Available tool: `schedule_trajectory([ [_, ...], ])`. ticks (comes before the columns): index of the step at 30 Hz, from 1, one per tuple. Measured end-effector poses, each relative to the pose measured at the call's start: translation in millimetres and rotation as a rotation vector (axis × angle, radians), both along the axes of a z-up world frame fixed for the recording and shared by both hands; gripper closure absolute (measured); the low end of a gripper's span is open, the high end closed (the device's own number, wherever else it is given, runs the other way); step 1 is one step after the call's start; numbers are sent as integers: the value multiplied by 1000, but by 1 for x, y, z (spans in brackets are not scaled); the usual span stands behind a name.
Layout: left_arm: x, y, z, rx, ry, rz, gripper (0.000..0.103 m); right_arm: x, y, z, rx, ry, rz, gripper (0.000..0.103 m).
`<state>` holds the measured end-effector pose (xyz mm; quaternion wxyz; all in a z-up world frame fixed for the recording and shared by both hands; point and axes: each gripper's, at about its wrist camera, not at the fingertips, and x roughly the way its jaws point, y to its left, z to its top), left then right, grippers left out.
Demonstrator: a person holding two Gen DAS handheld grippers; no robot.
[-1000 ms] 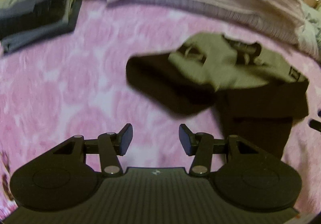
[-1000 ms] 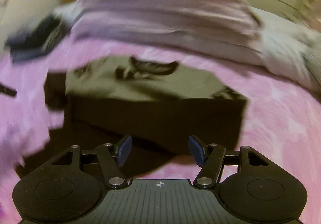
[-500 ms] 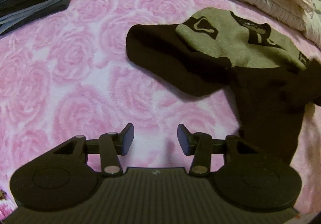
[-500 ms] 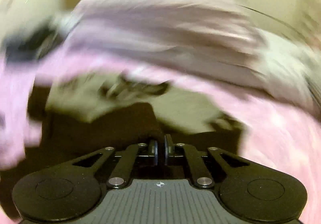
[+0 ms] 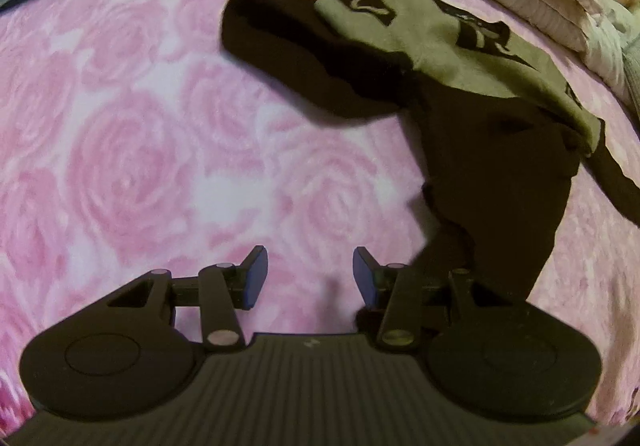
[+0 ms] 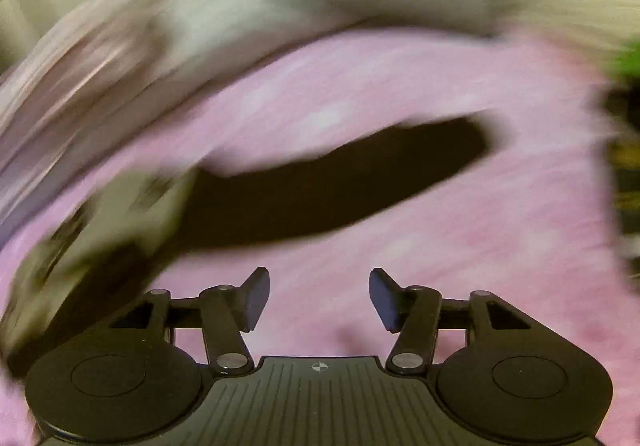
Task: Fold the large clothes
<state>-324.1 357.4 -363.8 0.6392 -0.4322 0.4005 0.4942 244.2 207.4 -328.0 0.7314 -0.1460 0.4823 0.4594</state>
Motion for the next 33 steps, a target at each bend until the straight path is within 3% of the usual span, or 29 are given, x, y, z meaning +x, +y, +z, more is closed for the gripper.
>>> schedule_trajectory([
  [4,-16,-2,1,14,8,65,61,-114,58,-23,19,98,427,50],
  [7,-32,-4,-1,21,16,124,61,-182,95,-35,22,181,583,50],
  [11,-52,-6,-3,19,15,174,61,-239,130,-50,-4,217,595,50],
  [14,-65,-9,-6,15,16,194,61,-258,147,-66,-79,194,485,49],
  [18,-76,-12,-12,4,11,212,61,-294,170,-87,-186,79,412,49],
  [19,-78,-12,-13,1,8,211,61,-300,169,-89,-192,33,453,52],
  [20,-78,-13,-13,0,6,207,61,-305,167,-87,-198,-8,491,91],
  [21,-78,-13,-13,0,0,201,61,-305,163,-86,-205,-25,524,101],
  [26,-71,-17,-10,1,-41,153,61,-242,110,-60,-127,170,420,102],
  [29,-61,-24,-10,-17,-77,109,62,-182,56,-32,-123,200,352,102],
  [33,-36,-40,-15,-46,-132,34,62,-94,-18,-26,-285,85,226,102],
])
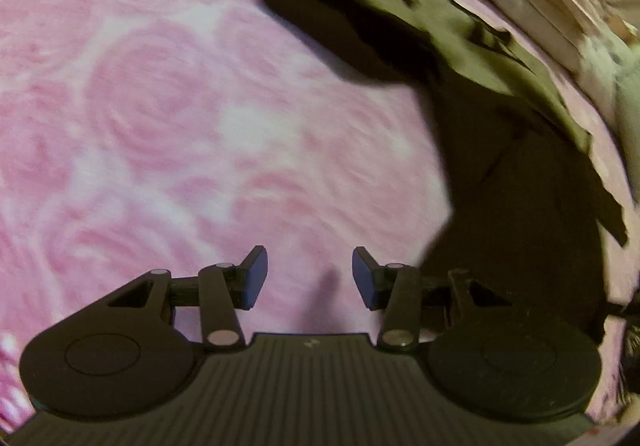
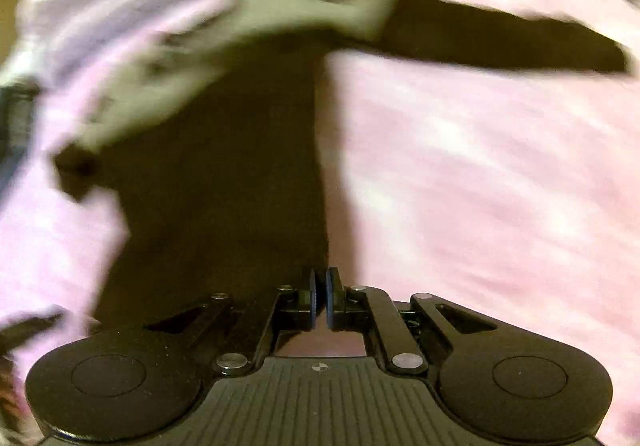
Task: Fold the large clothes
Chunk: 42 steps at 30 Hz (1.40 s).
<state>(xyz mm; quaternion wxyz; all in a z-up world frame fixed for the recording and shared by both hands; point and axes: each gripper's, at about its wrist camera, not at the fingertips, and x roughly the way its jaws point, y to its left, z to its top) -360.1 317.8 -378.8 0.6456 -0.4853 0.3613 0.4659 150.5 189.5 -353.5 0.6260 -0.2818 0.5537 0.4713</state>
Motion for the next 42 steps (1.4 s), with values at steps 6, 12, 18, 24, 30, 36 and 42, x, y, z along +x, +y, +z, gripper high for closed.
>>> schedule_trajectory([
  [6,26,-16,-9,-33,-70,-12,62,82,-50,-35,-116,-46,-202,102],
  [12,54,-45,-15,-116,-182,-43,62,83,-57,-35,33,84,-237,45],
  [18,92,-84,-37,-263,-343,17,62,78,-69,-34,99,138,-211,45],
  [24,98,-90,-61,-327,-491,194,86,79,-79,-42,172,216,-227,45],
  [30,78,-84,-21,-158,-360,101,100,64,-69,-59,166,208,-139,92],
  [36,20,-93,40,8,-99,-27,100,50,-91,-38,172,304,-21,98],
  [42,21,-96,-6,-115,8,-65,87,44,-101,-59,20,253,5,75],
])
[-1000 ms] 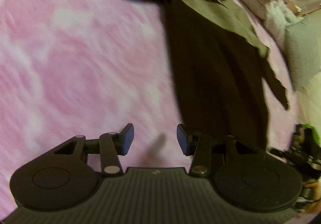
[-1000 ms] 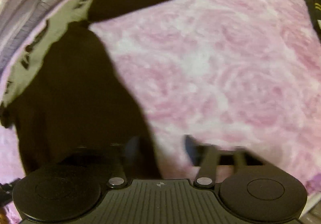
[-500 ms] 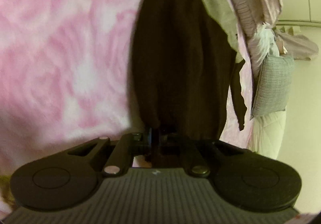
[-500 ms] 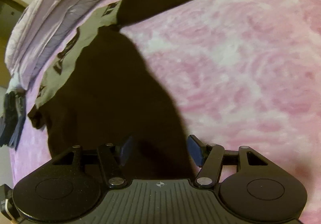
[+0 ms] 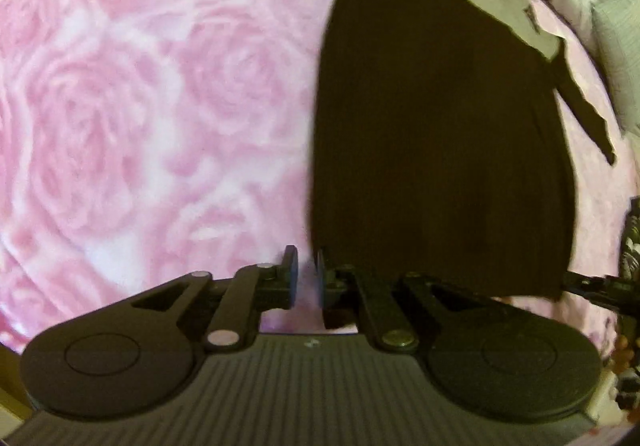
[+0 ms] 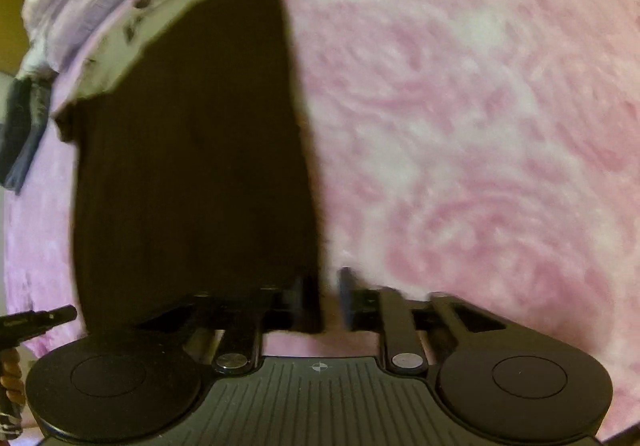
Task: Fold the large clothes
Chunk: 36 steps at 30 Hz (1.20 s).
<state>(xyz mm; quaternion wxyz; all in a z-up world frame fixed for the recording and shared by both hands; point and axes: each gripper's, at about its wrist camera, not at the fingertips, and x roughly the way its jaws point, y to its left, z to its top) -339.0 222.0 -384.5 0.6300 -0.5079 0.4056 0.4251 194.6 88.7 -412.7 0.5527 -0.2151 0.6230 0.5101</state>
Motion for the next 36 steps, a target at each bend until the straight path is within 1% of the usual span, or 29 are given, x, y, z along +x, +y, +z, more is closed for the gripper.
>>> schedule_trajectory([
  [1,-2,1,-3,6,-27,34,71,2,-1,1,29,17,-23,63],
  [2,-3,2,-5,10,-52,59,65,4,-2,2,58,27,-46,50],
  [4,0,6,-10,19,-54,86,63,3,0,0,106,28,-97,42],
  [6,10,6,-12,41,-33,62,59,-3,5,-8,119,31,-115,42],
  [7,17,6,-11,60,-13,39,64,-10,8,-10,129,5,-102,44],
  [8,21,5,-10,79,3,17,74,-19,10,-9,140,-44,-71,68],
  [9,21,5,-8,97,6,-3,101,-25,12,-9,139,-82,-32,91],
  [10,19,5,-5,97,-10,-11,100,-31,14,-8,134,-81,-1,101],
  [12,10,-2,7,118,-15,-10,100,-30,6,-5,130,-41,-9,101],
  [14,5,-2,18,154,-5,-22,100,-32,-3,3,120,-53,11,102],
  [16,-2,-5,30,180,-15,-24,99,-31,-16,8,108,-32,0,102],
  [17,-1,-4,29,174,1,-39,99,-32,-17,8,87,-28,-2,102],
  [19,0,-1,14,119,48,-76,98,-40,-16,0,28,-46,29,101],
  [20,0,2,8,85,65,-79,98,-44,-13,-3,10,-53,40,101],
  [21,-4,5,6,58,65,-72,93,-44,-11,-3,0,-58,35,100],
  [22,-11,9,8,62,60,-50,86,-43,-6,-1,-26,-49,28,95],
  [23,-21,12,12,80,60,-32,82,-40,-3,2,-41,-43,22,88],
  [24,-27,18,16,102,75,-17,81,-37,-1,6,-51,-50,13,83],
  [26,-33,39,21,149,111,-4,81,-30,0,14,-50,-104,-16,65],
  [27,-33,53,21,169,110,7,81,-29,3,17,-50,-130,-36,63],
  [30,-22,99,21,226,34,50,76,-23,11,17,-67,-147,-97,61],
  [32,-7,133,14,247,-28,91,76,-22,21,15,-64,-147,-139,61],
  [34,5,167,1,229,-113,157,76,-24,29,12,-59,-135,-164,61],
  [36,12,195,-13,193,-192,252,76,-28,36,9,-56,-131,-161,61],
])
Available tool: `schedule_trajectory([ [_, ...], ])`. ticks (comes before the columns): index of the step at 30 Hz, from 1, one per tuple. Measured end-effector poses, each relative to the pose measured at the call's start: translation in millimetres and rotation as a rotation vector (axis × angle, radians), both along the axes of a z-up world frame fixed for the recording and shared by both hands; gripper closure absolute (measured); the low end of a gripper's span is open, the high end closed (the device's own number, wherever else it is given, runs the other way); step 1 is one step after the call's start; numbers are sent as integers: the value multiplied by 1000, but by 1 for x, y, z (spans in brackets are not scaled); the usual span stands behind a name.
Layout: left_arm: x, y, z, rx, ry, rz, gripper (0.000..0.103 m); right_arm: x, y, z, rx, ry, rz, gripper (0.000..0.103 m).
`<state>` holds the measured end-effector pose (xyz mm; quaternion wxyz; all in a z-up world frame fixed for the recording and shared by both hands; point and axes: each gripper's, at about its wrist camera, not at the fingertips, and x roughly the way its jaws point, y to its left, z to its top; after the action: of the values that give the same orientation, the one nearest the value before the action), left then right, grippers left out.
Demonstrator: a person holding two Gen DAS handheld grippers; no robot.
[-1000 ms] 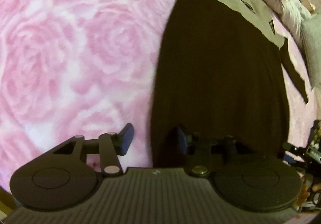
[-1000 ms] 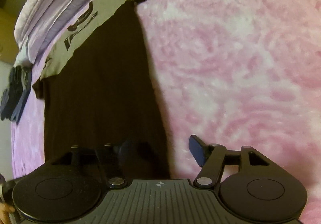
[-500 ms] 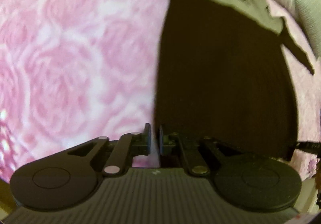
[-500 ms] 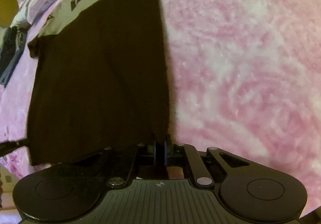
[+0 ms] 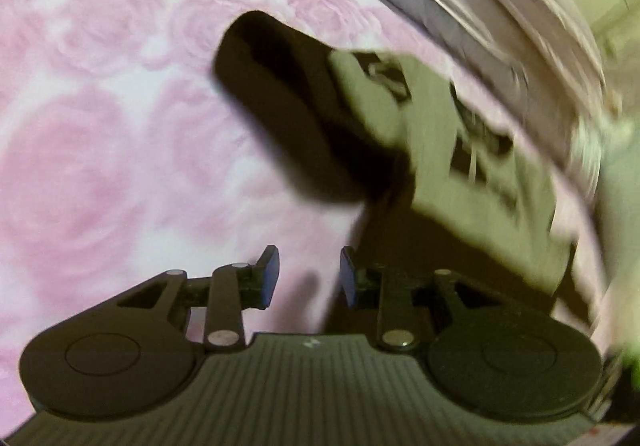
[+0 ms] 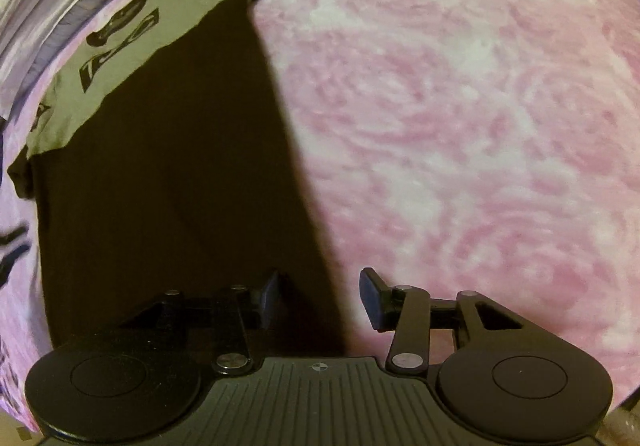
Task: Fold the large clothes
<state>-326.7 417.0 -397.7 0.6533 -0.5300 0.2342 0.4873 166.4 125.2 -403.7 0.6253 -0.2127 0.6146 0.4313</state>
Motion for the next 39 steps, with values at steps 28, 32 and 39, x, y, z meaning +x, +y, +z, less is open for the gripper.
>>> schedule_trajectory([
  [28,-158,-58,23,-112,771,-126,89,-20,28,-18,-73,-82,-11,57],
  [32,-169,-45,41,3,574,25,80,-24,32,-18,-87,-99,7,56],
  [39,-151,34,16,92,471,-206,66,-30,37,-19,-103,-125,5,53],
])
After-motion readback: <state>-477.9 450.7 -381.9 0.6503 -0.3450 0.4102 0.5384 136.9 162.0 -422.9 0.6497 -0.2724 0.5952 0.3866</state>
